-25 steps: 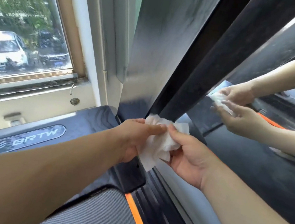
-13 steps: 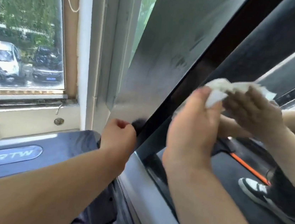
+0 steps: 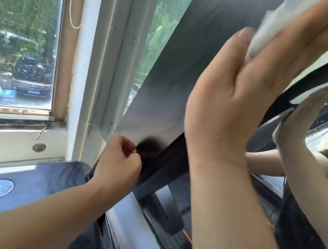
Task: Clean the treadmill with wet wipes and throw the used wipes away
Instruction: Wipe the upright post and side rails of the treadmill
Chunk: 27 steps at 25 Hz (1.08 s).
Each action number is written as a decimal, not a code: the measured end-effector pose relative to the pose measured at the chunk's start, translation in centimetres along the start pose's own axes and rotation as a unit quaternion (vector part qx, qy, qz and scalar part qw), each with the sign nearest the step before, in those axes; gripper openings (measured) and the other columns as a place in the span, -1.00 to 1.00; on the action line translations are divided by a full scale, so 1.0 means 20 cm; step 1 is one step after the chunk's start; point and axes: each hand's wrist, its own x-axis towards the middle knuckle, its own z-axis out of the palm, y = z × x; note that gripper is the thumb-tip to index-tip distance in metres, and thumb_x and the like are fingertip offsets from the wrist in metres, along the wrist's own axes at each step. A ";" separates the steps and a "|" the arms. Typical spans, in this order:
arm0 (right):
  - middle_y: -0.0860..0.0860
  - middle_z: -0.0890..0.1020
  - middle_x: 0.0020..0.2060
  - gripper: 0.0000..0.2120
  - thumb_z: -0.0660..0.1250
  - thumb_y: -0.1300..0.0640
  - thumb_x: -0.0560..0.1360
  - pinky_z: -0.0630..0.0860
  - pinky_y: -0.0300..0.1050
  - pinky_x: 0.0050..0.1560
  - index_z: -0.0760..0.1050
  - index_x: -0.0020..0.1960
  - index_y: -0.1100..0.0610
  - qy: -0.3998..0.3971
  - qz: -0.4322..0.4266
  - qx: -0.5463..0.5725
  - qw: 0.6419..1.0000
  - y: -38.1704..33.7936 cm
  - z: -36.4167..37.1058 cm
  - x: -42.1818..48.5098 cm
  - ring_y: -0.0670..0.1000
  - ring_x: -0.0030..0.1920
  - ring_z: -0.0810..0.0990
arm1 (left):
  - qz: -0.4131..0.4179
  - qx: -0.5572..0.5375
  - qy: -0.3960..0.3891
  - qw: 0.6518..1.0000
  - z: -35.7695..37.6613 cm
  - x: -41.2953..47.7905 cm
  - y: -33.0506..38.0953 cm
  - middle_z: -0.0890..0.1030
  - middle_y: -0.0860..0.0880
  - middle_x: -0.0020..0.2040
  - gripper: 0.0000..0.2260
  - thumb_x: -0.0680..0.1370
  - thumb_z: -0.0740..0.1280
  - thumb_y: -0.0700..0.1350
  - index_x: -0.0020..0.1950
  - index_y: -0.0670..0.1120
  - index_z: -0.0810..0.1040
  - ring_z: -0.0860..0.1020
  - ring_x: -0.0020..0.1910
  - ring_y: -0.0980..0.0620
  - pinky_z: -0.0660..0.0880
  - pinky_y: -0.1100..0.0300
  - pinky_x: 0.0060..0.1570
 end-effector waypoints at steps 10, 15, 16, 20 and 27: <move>0.47 -0.10 0.55 -0.33 0.18 0.23 0.64 -0.17 0.13 0.62 -0.10 0.53 0.56 -0.073 0.108 0.057 0.990 -0.30 -0.04 -0.22 0.36 0.61 -0.15 | 0.047 0.045 -0.029 0.997 -0.08 0.06 -0.03 0.61 -0.01 -0.14 -0.91 0.56 0.38 -0.22 0.00 -0.06 0.53 0.52 -0.23 0.12 0.37 0.30 -0.30; 0.10 -0.30 0.59 -0.20 0.16 0.20 0.68 -0.21 -0.28 0.57 -0.49 0.50 0.05 -0.151 0.441 0.169 0.868 -0.43 0.06 -0.67 -0.08 0.61 -0.25 | -0.052 0.012 -0.121 0.991 -0.09 0.12 -0.22 0.70 0.03 -0.03 -0.78 0.59 0.41 0.13 0.12 0.03 0.64 0.67 -0.02 0.03 0.61 0.03 -0.01; 0.06 -0.33 0.58 -0.20 0.15 0.13 0.69 -0.26 -0.34 0.54 -0.52 0.48 0.02 -0.170 0.504 0.177 0.828 -0.46 0.08 -0.70 -0.16 0.58 -0.29 | -0.093 0.024 -0.154 0.983 -0.11 0.15 -0.31 0.70 0.02 0.03 -0.69 0.60 0.36 0.22 0.20 0.05 0.63 0.68 0.05 0.01 0.63 0.04 0.03; 0.05 -0.39 0.59 -0.18 0.12 0.02 0.71 -0.25 -0.20 0.59 -0.48 0.56 0.24 -0.160 0.587 0.137 0.782 -0.44 0.20 -0.82 -0.10 0.60 -0.31 | -0.170 0.076 -0.090 0.978 -0.33 0.15 -0.46 0.58 -0.08 -0.29 -0.87 0.60 0.27 -0.30 0.07 -0.26 0.60 0.52 -0.48 0.13 0.42 0.27 -0.45; 0.00 0.30 0.36 -0.21 0.23 0.28 0.56 0.37 0.03 0.29 -0.11 0.62 -0.07 -0.133 0.786 0.172 0.579 -0.35 0.34 -1.27 0.08 0.23 0.43 | -0.245 0.087 -0.079 0.962 -0.47 0.20 -0.62 0.64 -0.17 -0.19 -0.83 0.56 0.23 -0.32 -0.06 -0.15 0.61 0.57 -0.29 -0.08 0.47 0.06 -0.24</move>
